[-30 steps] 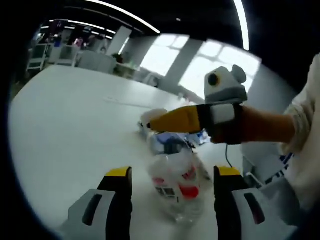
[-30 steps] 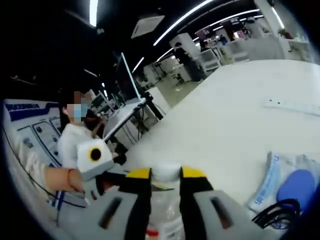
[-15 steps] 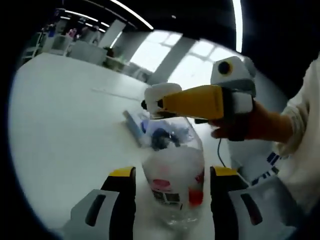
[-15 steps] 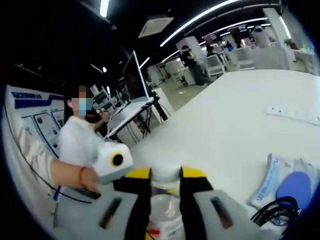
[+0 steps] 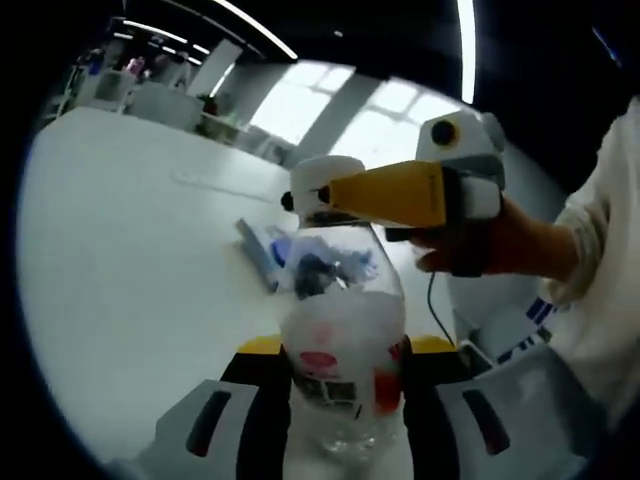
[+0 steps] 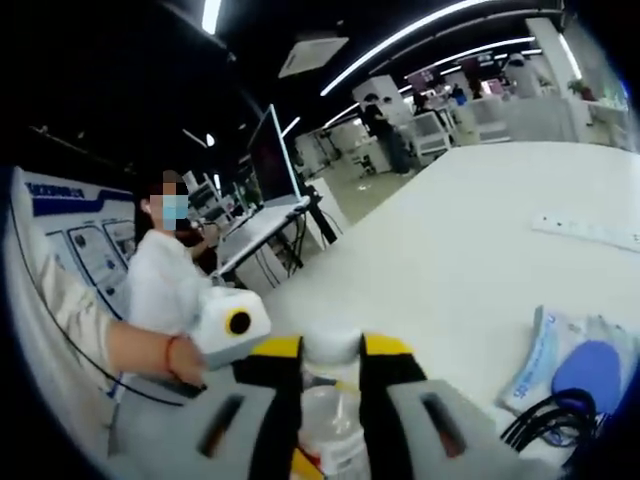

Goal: Arrange the tabletop items into an orderly group along one side of the table until the central work area is clear of visible clutter.

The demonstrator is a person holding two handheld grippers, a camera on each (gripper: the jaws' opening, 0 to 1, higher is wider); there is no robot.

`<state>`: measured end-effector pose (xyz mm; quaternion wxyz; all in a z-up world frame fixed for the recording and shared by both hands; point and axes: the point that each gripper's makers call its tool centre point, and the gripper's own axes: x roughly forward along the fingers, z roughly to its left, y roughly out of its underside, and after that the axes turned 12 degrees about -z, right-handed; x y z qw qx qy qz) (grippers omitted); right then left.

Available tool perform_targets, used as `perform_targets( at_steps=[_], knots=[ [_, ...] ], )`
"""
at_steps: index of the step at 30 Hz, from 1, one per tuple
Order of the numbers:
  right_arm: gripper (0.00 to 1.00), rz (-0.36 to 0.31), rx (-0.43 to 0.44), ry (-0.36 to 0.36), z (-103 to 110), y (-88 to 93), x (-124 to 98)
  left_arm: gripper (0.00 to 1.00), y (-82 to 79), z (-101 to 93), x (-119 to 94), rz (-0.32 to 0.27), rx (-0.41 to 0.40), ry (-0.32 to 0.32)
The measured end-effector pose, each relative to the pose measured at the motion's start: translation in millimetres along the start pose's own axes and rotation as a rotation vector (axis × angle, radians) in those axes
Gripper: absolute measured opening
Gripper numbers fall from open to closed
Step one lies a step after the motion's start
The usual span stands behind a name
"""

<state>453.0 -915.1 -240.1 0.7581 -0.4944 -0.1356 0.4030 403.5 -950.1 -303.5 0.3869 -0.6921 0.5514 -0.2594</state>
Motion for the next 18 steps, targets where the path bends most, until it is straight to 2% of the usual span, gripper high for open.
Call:
perform_targets(
  at_steps=[8, 18],
  knots=[
    [0.18, -0.011, -0.002, -0.031, 1.6, -2.1, -7.5, 0.37, -2.3, -2.1, -0.2, -0.013, 0.032, 0.021],
    [0.19, -0.005, -0.006, -0.093, 4.7, -1.7, -7.7, 0.36, -2.6, -3.0, -1.3, -0.018, 0.034, 0.036]
  ],
)
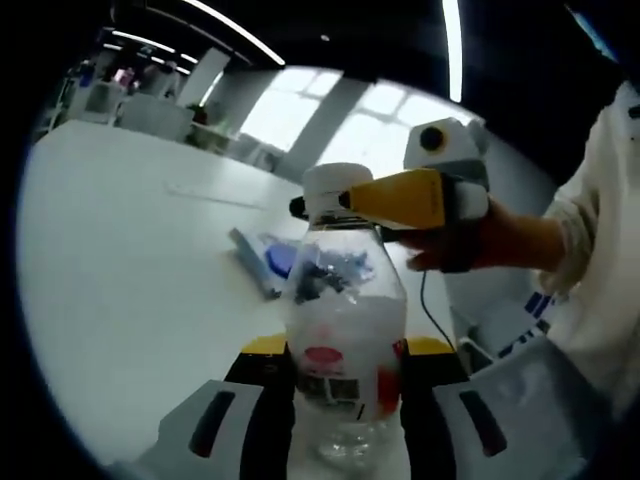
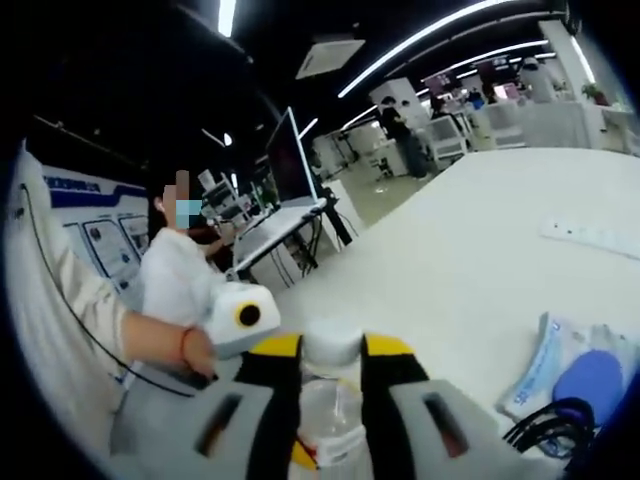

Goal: Arrange the tabletop items into an orderly group along one side of the table until the central work area is clear of visible clutter.

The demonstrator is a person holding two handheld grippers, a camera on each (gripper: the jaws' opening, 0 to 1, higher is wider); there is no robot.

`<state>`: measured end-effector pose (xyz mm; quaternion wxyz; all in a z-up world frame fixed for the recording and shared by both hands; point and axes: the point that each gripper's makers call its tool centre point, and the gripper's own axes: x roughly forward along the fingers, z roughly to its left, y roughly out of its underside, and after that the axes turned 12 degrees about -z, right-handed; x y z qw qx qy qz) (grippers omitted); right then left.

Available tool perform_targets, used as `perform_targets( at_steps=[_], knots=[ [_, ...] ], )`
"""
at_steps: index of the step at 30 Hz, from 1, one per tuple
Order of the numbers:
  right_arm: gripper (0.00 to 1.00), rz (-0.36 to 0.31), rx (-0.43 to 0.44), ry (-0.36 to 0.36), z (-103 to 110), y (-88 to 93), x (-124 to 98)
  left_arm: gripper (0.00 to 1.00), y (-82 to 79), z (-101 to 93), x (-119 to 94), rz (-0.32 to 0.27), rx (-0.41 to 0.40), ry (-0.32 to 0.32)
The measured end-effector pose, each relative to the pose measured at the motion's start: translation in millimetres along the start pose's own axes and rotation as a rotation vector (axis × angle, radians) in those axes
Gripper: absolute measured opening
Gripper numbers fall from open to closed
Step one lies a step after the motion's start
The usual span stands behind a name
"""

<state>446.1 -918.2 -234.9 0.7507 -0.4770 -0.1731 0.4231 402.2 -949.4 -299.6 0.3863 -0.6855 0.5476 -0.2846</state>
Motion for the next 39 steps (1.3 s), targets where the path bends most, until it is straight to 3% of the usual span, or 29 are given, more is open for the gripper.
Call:
perform_targets(
  at_steps=[6, 18, 39],
  knots=[
    [0.20, 0.002, 0.003, -0.056, 4, 0.8, 3, 0.37, -0.5, 0.5, -2, -0.004, -0.005, 0.004],
    [0.21, 0.001, 0.027, -0.095, 8, 3.6, 6, 0.37, -0.2, -0.5, -5, -0.012, -0.004, 0.009],
    [0.18, 0.002, 0.034, -0.104, 13, 5.4, 9, 0.37, -0.7, -3.5, -7, -0.008, 0.001, 0.025]
  ],
)
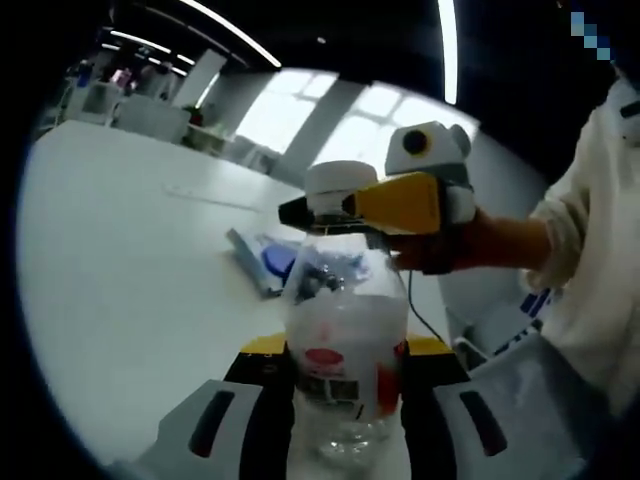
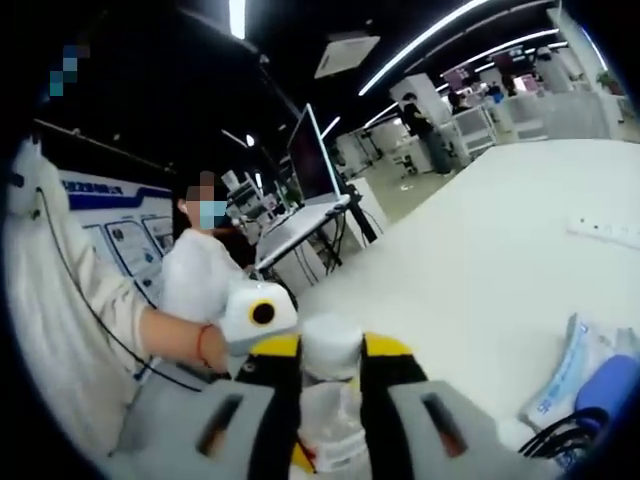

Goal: Arrange the tabletop items into an orderly group along one side of the table until the central work area is clear of visible clutter.

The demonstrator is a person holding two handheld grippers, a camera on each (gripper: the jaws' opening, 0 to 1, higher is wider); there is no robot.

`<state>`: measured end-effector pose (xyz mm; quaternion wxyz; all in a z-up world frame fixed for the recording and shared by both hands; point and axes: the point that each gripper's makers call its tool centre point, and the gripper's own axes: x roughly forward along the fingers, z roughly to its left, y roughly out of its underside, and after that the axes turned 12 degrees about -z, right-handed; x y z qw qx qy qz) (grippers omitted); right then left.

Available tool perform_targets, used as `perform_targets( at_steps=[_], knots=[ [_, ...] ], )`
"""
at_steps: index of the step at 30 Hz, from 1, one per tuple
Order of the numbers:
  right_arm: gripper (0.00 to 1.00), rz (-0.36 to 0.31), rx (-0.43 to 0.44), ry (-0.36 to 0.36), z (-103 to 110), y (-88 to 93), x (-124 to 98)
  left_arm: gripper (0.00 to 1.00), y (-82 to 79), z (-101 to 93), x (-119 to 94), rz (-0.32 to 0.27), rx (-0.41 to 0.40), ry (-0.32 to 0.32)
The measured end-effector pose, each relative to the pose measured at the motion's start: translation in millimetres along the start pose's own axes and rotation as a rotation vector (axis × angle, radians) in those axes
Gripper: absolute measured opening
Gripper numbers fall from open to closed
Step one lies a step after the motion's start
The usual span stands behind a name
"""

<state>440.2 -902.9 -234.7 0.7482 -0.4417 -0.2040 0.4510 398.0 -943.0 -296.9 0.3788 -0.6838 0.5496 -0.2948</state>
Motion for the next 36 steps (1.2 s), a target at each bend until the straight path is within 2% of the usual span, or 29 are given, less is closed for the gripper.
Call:
perform_targets(
  at_steps=[4, 14, 26, 36],
  knots=[
    [0.18, -0.021, 0.006, -0.001, 1, -7.0, 0, 0.37, -6.6, -0.7, 1, -0.014, 0.003, 0.006],
    [0.17, -0.068, -0.067, 0.000, -2, -30.3, -1, 0.37, -27.9, 5.7, 13, -0.017, 0.068, 0.010],
    [0.17, -0.103, -0.158, 0.014, -16, -57.5, 3, 0.38, -52.6, 21.8, 31, -0.030, 0.128, 0.011],
    [0.17, -0.144, -0.240, 0.012, -24, -77.7, 14, 0.38, -75.6, 40.7, 37, -0.042, 0.194, -0.002]
  ],
)
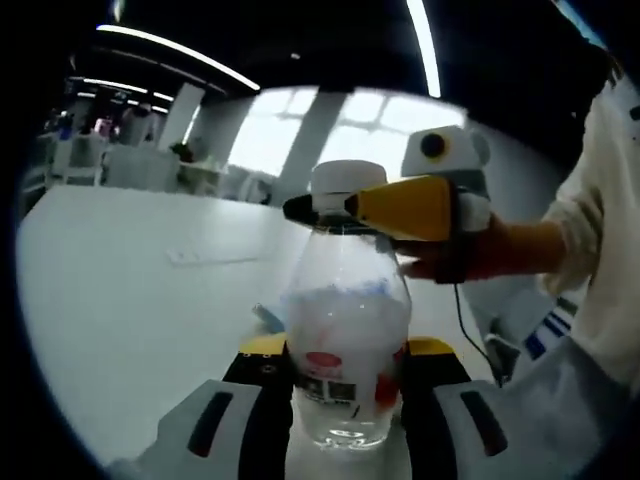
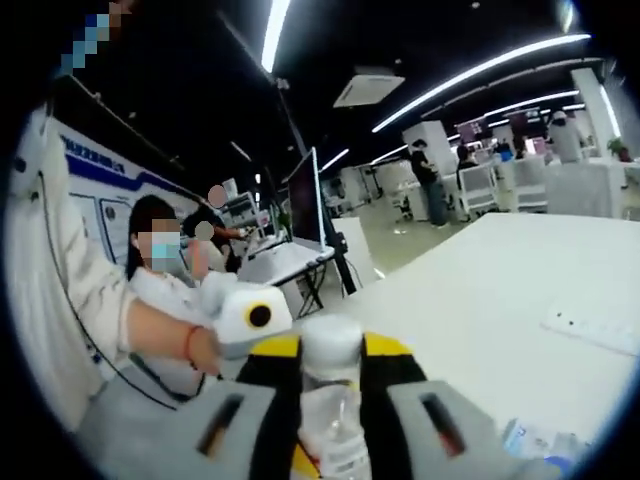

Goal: Arrange the tabletop items into an orderly group along one side of the table until the central work area is clear of visible clutter.

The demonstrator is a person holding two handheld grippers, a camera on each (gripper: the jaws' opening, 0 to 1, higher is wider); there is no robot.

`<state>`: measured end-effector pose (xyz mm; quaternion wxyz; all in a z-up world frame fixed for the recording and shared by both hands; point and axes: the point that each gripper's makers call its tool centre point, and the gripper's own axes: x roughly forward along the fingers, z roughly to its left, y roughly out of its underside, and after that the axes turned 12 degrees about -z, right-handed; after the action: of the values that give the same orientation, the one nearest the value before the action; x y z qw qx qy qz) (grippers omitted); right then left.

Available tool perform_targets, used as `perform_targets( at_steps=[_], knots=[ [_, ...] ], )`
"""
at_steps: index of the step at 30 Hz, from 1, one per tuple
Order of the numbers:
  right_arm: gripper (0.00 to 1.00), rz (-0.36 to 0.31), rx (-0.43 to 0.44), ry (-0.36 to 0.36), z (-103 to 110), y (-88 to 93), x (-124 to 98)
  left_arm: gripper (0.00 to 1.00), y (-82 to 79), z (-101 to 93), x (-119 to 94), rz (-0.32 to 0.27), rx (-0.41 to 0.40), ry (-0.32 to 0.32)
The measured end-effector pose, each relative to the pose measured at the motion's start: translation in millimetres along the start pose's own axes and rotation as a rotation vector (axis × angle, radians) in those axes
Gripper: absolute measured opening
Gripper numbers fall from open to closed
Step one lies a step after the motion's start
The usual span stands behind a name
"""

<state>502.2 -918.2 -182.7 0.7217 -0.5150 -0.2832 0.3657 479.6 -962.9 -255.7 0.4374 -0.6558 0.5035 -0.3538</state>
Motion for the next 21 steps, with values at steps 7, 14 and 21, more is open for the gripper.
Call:
perform_targets(
  at_steps=[7, 14, 21],
  knots=[
    [0.17, -0.046, -0.063, 0.016, -8, -9.3, 8, 0.38, -8.7, 15.6, 0, -0.001, 0.042, -0.018],
    [0.17, -0.060, -0.128, 0.020, -11, -11.9, 18, 0.38, -12.5, 26.3, 0, -0.014, 0.057, -0.030],
    [0.17, -0.074, -0.154, 0.026, -17, -9.4, 22, 0.39, -11.7, 33.3, -2, -0.022, 0.071, -0.035]
  ],
)
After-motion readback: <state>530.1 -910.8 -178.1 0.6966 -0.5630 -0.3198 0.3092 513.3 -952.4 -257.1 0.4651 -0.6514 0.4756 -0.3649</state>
